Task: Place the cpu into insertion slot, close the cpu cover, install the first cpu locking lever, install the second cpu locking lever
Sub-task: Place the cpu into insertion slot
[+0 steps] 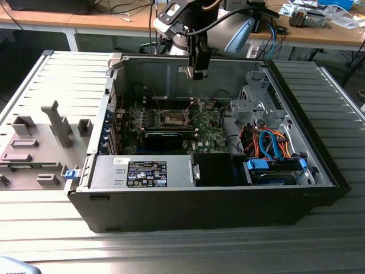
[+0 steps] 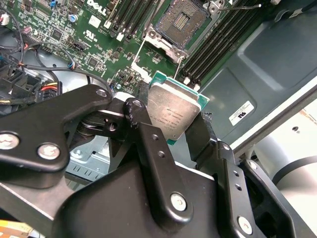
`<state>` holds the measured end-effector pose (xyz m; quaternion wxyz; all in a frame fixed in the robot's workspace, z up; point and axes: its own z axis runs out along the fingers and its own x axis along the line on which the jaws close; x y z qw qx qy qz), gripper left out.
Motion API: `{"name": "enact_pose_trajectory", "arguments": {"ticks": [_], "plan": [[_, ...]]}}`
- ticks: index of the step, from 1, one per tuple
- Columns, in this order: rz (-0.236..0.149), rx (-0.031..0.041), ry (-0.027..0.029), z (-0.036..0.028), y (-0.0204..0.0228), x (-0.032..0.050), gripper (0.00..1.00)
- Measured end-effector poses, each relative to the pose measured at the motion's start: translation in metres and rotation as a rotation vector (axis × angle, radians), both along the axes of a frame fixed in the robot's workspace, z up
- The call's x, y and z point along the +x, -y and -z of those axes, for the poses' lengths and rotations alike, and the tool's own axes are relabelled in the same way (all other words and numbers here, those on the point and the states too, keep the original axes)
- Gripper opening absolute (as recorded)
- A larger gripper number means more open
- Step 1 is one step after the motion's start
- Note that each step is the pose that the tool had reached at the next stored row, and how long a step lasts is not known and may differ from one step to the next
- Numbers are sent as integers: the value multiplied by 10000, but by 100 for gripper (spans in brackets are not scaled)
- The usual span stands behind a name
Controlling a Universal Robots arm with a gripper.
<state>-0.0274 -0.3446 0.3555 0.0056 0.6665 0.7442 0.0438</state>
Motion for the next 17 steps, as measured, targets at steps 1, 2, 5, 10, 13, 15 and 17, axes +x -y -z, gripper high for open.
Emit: {"name": "enact_pose_trajectory", "arguments": {"ticks": [1, 2, 5, 10, 13, 15, 17], "plan": [[6, 0, 0, 0, 0, 0, 55], [14, 0, 0, 0, 0, 0, 55], [44, 0, 0, 0, 0, 0, 55], [92, 0, 0, 0, 0, 0, 55], [128, 0, 0, 0, 0, 0, 55], [152, 0, 0, 0, 0, 0, 55], [166, 0, 0, 0, 0, 0, 55]]}}
